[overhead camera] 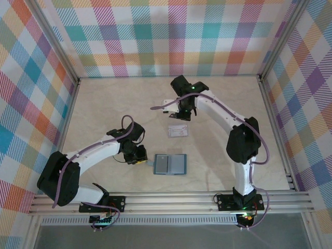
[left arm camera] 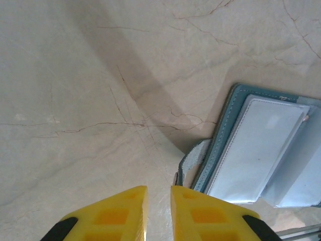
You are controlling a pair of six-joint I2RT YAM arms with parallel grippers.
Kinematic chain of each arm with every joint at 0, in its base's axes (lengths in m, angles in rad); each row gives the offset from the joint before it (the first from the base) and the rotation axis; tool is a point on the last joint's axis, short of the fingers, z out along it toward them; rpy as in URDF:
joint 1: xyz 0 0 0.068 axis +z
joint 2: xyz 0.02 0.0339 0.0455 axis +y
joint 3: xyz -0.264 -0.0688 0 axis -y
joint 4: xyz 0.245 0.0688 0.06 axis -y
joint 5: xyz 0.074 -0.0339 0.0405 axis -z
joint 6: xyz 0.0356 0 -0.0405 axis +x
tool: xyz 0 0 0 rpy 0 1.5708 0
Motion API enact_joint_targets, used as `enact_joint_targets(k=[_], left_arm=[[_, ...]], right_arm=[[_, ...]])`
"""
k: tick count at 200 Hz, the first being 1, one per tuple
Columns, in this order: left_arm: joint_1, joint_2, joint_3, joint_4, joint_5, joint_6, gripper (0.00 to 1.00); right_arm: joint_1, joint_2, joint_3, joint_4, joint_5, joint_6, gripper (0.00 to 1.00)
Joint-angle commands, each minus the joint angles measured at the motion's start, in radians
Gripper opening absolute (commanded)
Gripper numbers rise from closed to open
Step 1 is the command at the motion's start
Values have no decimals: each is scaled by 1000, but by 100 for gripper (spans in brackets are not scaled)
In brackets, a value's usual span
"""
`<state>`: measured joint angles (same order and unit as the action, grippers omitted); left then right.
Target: Take the credit cards out of the card holder
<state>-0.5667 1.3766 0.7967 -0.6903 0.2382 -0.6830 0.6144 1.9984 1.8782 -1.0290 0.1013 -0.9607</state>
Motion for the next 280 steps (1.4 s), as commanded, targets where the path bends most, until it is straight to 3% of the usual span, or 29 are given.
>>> enact_joint_targets(k=[1,80,144,161,172,208,280], left_arm=[[19,-4,-22,10,16,16,20],[35,-2,-39,15,24,22,20],[41,13,-42,26,31,24,20],[41,17,-40,27,33,26,20],[41,17,-39,27,33,24,20],[42,21,-37,28,33,24,20],[41,21,-29,26,41,28,20]], right_arm=[[-10,59,78,-81,-14,-53,0],[-16,243,256,-188,-4,-94,0],[-16,291,300,-238,-25,-101,0],[-16,287,298,-215,6,-96,19],[-16,280,290,-161,45,-83,25],[-18,207,209,37,90,-55,31],[-18,183,114,118,91,-43,36]])
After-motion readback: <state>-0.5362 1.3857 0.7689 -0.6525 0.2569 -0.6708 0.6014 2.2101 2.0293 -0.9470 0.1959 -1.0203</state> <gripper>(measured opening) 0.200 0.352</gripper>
